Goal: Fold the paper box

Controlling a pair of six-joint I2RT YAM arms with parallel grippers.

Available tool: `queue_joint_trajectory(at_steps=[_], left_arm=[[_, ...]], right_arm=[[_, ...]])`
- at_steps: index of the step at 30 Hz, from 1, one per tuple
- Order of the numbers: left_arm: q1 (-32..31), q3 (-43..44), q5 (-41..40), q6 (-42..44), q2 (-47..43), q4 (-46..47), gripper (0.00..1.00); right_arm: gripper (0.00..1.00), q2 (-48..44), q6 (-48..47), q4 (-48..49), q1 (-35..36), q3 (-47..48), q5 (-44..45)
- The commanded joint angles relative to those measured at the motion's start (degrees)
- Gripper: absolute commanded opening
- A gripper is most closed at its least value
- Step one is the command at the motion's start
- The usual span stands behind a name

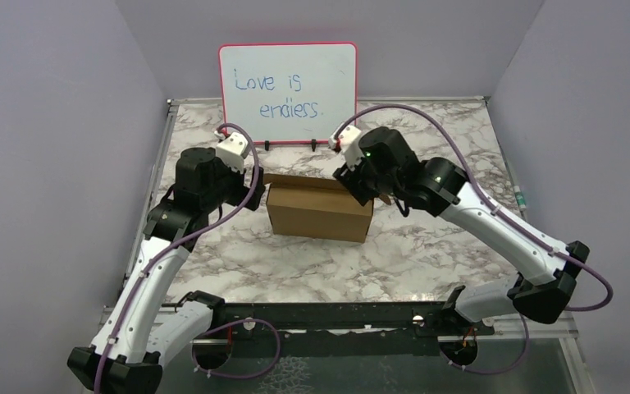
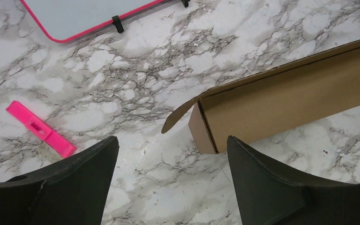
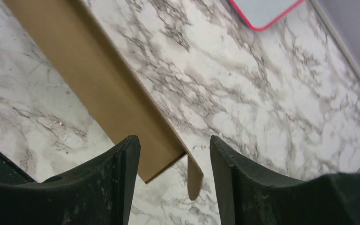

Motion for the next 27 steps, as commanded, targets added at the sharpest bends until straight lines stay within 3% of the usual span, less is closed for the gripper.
queue_joint_trajectory(at_steps=[1,10,18,24,27], left_arm=[[0.31,1.79,0.10,1.77,2.56,2.18,0.82],[0.34,2.18,1.47,2.60,6.50,3.16,0.75],[0.33,3.51,4.46,3.86,9.69,3.45,0.66],[0.33,4.42,7.56,4.31,11.19,3.41,0.49],[0.34,4.52,8.53,3.64,11.04,3.37,0.35]], right_arm=[[0.61,-4.01,7.55,-1.99,-5.00,-4.49,-1.71],[0.53,-10.24,10.38,1.04,-11.85,-14.17,-5.04],[0.32,-10.82,13.61,2.47,-12.58,-17.01,-6.26],[0.18,-10.51,15.59,2.91,-12.58,-16.75,-6.69],[0.13,-10.56,16.67,2.71,-12.56,-16.38,-6.88]])
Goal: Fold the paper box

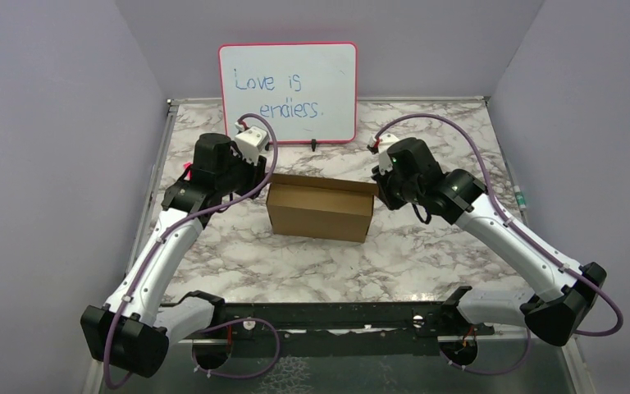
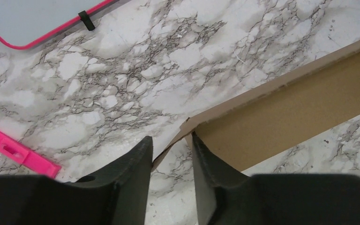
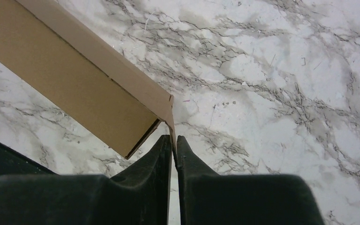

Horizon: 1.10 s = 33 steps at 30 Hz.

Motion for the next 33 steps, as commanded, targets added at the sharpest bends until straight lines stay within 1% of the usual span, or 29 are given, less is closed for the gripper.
queue_joint_trajectory(at_steps=[1,6,8,12,16,22,24,33], left_arm=[[0.33,2.22,4.10,0.15,-0.38,1.11,0.31],[0.33,1.70,4.74,-1.13,-1.15,1.09,0.18],[0.33,1.44,6.28,-1.82,-1.56,1.05,0.16],[0.24,0.81,8.52,-4.24,-2.39,1.07,0.16],[0.24,0.51,9.77,-6.08,-3.12,1.12,0.16],[0.25,-0.17,10.04,-6.96,-3.68,1.10,0.16],[0.17,-0.48,10.63,-8.77,-3.86,1.19,0.16],[0.09,-2.37,8.62,-9.50,-4.33,1.12,0.16]], right_arm=[[0.12,-0.74,2.87,1.61,-0.33,0.60,-1.82],[0.10,-0.39,5.60,0.90,-0.39,1.26,-2.89],[0.10,-0.50,6.73,0.99,-0.38,1.40,-3.33],[0.07,-0.32,10.81,0.45,-0.38,1.97,-2.45],[0.08,0.17,15.26,0.58,-0.34,2.18,-1.66],[0.05,4.00,21.56,-2.53,-0.39,4.62,0.56],[0.04,4.81,23.53,-2.98,-0.39,4.95,0.91],[0.05,4.91,29.72,-1.53,-0.36,3.74,-0.94]])
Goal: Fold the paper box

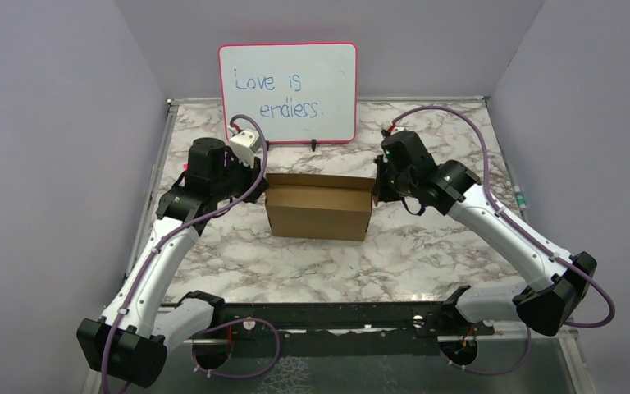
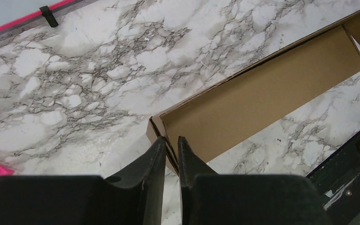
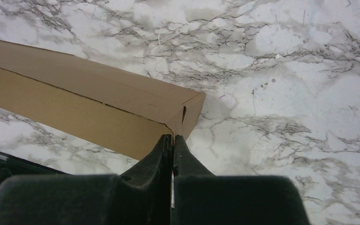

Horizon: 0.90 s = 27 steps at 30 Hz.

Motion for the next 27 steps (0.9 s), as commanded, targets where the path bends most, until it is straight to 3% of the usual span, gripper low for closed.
queue_joint_trajectory(at_steps=[1,16,27], left_arm=[[-0.16,-1.04,1.35,-1.49,-1.10,0.98,0.16],[-0.81,-1.50,0.38,-2.05,-3.08,0.93,0.13],[-0.79,-1.45,-1.33,-1.06,-3.19,0.10,0.13]], right_arm=[[0.05,0.65,5.84,0.29,-0.01,-0.15,-2.39],[0.05,1.86,13.38,-0.38,0.07,-0.61,0.01],[0.01,1.86,8.03,0.10,0.07,-1.89,0.21]])
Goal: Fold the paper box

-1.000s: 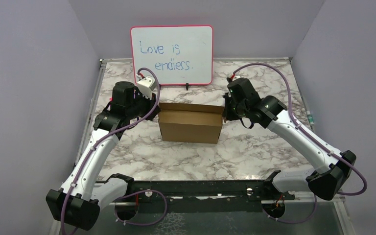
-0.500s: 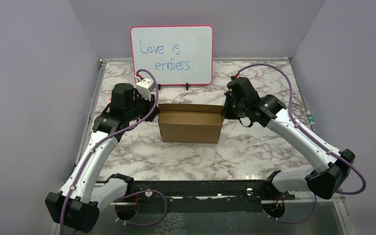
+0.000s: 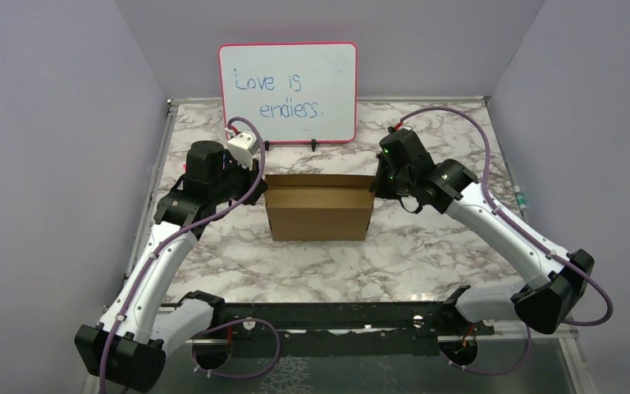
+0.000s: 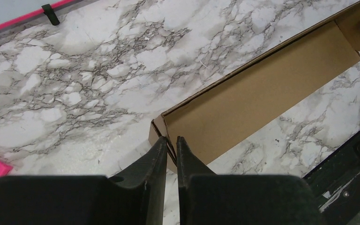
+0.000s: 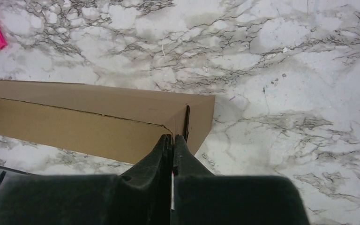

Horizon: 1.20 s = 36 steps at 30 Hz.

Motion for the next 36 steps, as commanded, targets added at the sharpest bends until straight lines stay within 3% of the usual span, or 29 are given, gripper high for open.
queue_joint_trajectory(at_steps=[1,23,36], left_arm=[[-0.50,-0.39,-0.95,0.08,-1.31,0.13,0.13],[-0.57,-1.24,-2.02,-1.21,-1.77,-0.47,0.12],[-1.56,-0.43,-0.76,-10.63,-2.20,1.51,0.08]], right_arm=[[0.01,0.92,-2.33,-1.31,0.44,-1.70,-1.44],[0.01,-0.19,-2.86,0.16,0.42,-4.20,-3.22],[0.01,-1.27,-1.55,1.62,0.43,-5.82,-3.42]])
